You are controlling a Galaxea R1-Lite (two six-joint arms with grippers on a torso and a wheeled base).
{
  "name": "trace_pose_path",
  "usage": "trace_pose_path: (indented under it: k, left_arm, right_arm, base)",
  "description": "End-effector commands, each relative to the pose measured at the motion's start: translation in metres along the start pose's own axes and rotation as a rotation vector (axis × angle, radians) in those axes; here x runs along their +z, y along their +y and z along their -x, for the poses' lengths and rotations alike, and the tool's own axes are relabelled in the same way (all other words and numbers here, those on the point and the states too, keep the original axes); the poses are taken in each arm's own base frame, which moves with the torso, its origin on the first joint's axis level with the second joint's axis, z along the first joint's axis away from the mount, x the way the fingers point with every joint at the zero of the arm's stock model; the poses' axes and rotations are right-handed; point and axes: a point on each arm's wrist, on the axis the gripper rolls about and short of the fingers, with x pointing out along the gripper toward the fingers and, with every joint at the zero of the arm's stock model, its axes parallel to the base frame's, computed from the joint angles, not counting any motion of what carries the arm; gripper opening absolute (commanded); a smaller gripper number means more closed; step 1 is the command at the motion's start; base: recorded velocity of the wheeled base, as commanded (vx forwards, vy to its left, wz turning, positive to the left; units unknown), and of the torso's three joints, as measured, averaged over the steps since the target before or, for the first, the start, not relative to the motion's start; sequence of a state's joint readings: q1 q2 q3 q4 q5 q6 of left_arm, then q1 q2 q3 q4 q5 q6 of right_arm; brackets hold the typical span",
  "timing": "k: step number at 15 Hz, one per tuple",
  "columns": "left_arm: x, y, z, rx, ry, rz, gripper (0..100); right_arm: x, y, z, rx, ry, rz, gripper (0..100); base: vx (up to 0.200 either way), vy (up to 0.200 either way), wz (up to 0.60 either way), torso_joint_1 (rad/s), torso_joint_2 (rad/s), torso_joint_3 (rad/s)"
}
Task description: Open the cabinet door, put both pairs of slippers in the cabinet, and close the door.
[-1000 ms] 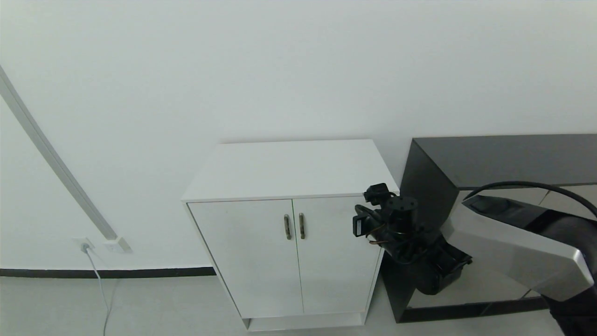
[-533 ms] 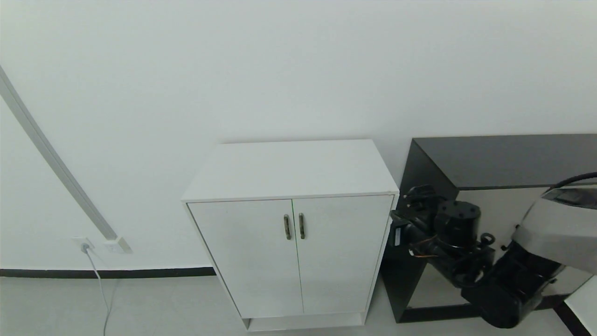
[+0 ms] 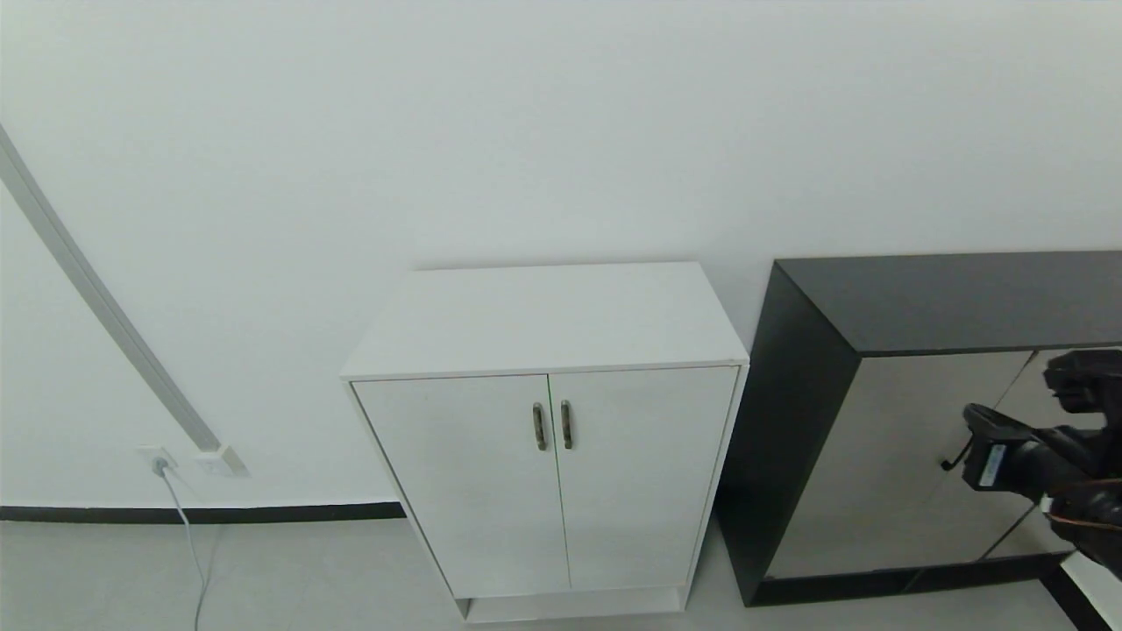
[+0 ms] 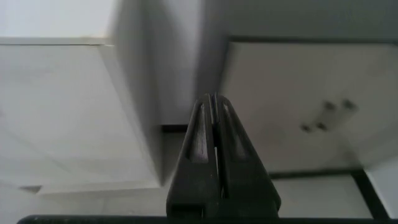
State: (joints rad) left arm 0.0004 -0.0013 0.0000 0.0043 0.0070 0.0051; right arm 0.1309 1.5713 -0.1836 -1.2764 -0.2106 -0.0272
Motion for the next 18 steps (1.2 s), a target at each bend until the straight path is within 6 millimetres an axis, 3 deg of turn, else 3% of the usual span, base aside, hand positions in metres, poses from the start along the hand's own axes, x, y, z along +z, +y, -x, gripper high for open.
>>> trace_pose_path:
  k: [1, 2, 3, 7, 10, 15, 18]
  left_arm:
    - [0.0, 0.0, 0.0, 0.002, 0.002, 0.0, 0]
    - [0.0, 0.0, 0.0, 0.002, 0.002, 0.0, 0]
    - [0.0, 0.0, 0.0, 0.002, 0.002, 0.0, 0]
    - [0.0, 0.0, 0.0, 0.002, 0.0, 0.001, 0]
    - [0.0, 0.0, 0.0, 0.002, 0.0, 0.001, 0]
    - [0.0, 0.0, 0.0, 0.002, 0.0, 0.001, 0]
    - [0.0, 0.0, 0.0, 0.002, 0.002, 0.0, 0]
  right_arm:
    - [0.009, -0.026, 0.054, -0.062, -0.07, -0.018, 0]
    - [0.011, -0.028, 0.06, -0.066, -0.077, -0.019, 0]
    - [0.014, -0.033, 0.085, -0.083, -0.075, -0.02, 0]
    - [0.017, -0.037, 0.145, -0.008, -0.028, -0.015, 0]
    - [-0.002, -0.038, 0.185, 0.064, 0.054, -0.009, 0]
    - [-0.053, -0.036, 0.197, 0.134, 0.129, 0.029, 0]
    - [-0.055, -0.036, 0.199, 0.147, 0.115, 0.03, 0]
  base:
    - [0.0, 0.0, 0.0, 0.0, 0.0, 0.0]
    - [0.0, 0.0, 0.0, 0.0, 0.0, 0.0]
    - [0.0, 0.0, 0.0, 0.0, 0.0, 0.0]
    - [0.0, 0.0, 0.0, 0.0, 0.0, 0.0]
    - [0.0, 0.0, 0.0, 0.0, 0.0, 0.0]
    - [0.0, 0.0, 0.0, 0.0, 0.0, 0.0]
    - [0.0, 0.0, 0.0, 0.0, 0.0, 0.0]
